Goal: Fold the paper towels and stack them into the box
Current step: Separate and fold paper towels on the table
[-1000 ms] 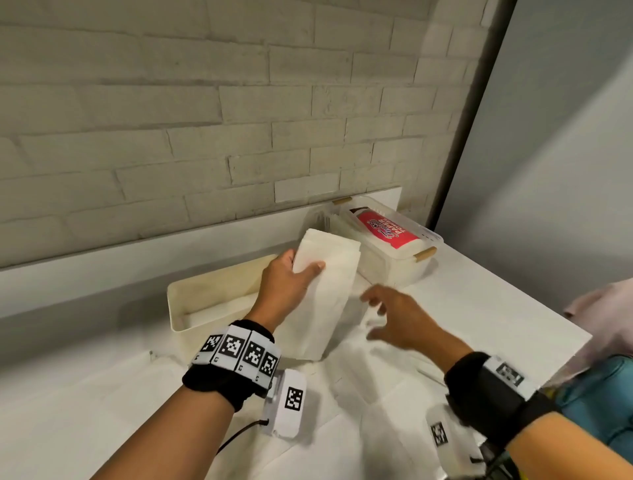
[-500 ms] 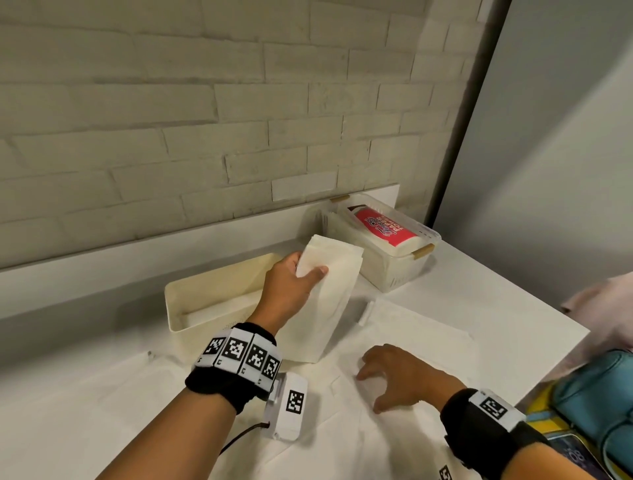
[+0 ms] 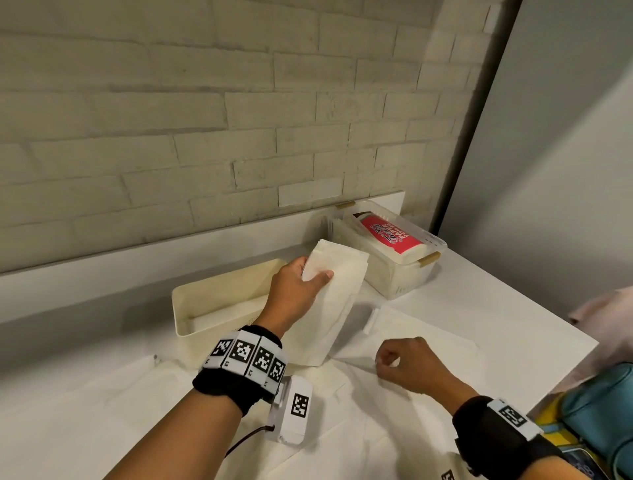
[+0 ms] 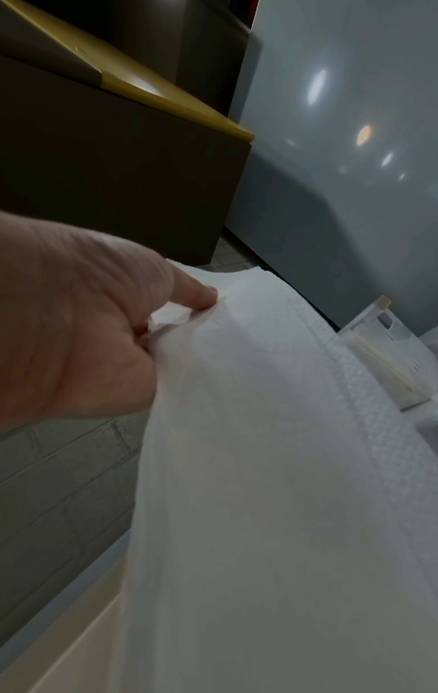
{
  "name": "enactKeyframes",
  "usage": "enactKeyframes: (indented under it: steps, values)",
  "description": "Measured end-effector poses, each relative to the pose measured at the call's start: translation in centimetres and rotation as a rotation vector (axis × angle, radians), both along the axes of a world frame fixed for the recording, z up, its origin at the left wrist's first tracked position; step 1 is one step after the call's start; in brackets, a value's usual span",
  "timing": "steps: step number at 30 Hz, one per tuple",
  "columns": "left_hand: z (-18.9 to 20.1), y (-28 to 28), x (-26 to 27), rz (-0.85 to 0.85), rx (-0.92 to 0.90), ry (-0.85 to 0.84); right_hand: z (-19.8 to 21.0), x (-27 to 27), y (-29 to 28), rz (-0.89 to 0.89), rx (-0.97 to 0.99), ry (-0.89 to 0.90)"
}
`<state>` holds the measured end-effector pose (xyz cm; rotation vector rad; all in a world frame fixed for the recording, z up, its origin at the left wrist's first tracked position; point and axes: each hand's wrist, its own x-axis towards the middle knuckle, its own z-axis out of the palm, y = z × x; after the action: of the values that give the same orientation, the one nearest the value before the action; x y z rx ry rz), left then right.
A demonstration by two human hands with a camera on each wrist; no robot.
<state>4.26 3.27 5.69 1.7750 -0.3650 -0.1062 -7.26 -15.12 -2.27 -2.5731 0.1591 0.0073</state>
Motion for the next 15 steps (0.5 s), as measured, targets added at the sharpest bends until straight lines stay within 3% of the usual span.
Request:
enactKeyframes:
  steps: [7, 11, 15]
  values:
    - [0.1, 0.2, 0.9, 0.046, -0.004, -0.008, 3.5, 2.5, 0.1, -0.24, 0.108, -0.254]
    - [0.4, 0.8, 1.8, 0.116, -0.013, -0.027, 8.1, 3.6, 0.6, -0.081, -0.091, -0.358]
    - [1.0, 1.2, 2.6, 0.143, -0.022, -0.026, 14.8, 3.4, 2.3, 0.231, -0.218, -0.183]
